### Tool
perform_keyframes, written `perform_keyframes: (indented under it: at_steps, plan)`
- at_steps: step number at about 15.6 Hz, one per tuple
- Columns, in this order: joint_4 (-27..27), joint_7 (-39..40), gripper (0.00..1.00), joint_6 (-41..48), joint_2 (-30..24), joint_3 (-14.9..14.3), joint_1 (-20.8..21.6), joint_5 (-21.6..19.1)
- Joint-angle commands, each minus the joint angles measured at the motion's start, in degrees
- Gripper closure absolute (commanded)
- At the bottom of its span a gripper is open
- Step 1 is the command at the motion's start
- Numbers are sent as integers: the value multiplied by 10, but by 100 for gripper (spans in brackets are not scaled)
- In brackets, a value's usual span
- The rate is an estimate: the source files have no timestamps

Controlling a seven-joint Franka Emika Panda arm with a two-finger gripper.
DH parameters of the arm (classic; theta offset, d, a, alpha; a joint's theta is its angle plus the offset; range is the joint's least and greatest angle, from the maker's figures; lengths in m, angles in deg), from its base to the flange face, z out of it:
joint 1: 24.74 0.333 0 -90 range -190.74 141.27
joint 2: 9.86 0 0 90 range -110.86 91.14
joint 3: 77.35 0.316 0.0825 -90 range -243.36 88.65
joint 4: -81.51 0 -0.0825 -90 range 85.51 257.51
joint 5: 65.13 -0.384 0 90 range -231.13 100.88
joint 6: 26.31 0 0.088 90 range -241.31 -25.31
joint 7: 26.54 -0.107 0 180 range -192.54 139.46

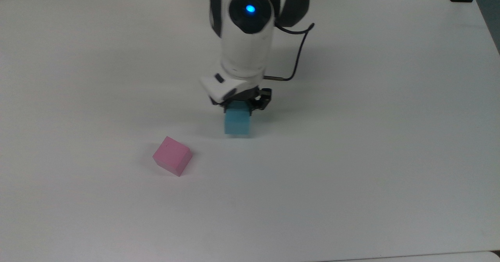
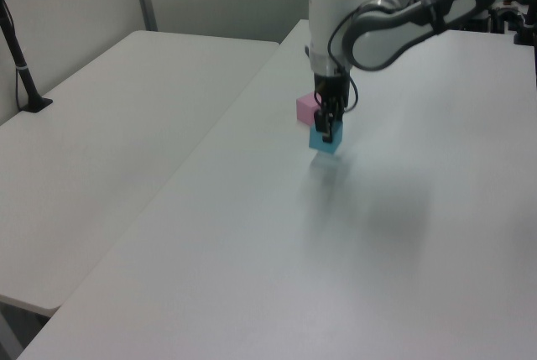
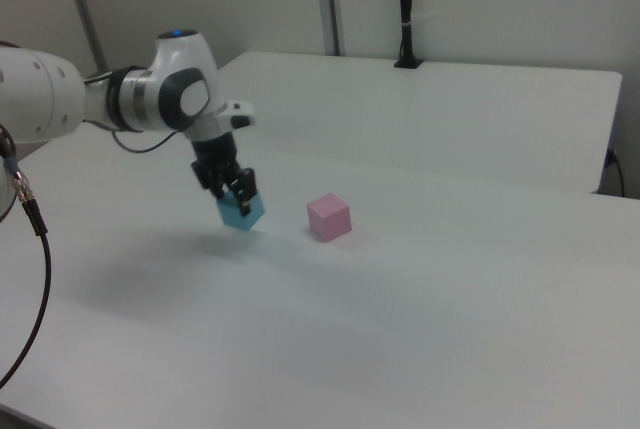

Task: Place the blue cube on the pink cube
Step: 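Lift the light-blue cube and carry it toward the pink cube, then lower the light-blue cube onto the pink cube's top face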

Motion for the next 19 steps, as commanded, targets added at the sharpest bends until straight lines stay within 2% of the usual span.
perform_keyframes:
  at_steps: [1, 7, 10, 11, 12, 14, 15, 16, 19]
  plan:
    - [-38, 25, 79, 8, -7, -2, -47, 4]
    - [-100, 52, 72, -20, 42, -2, -91, 6]
    - [-101, 52, 70, -54, 47, -3, -102, 6]
    - [-102, 53, 62, -59, 47, -4, -104, 7]
    - [-101, 56, 47, -60, 47, -4, -108, 13]
    - [-98, 63, 38, -59, 47, -3, -109, 29]
    - [-98, 63, 23, -59, 46, -4, -109, 33]
    - [-97, 63, 3, -59, 46, -3, -108, 34]
    - [-97, 60, 0, -58, 44, -3, -105, 37]
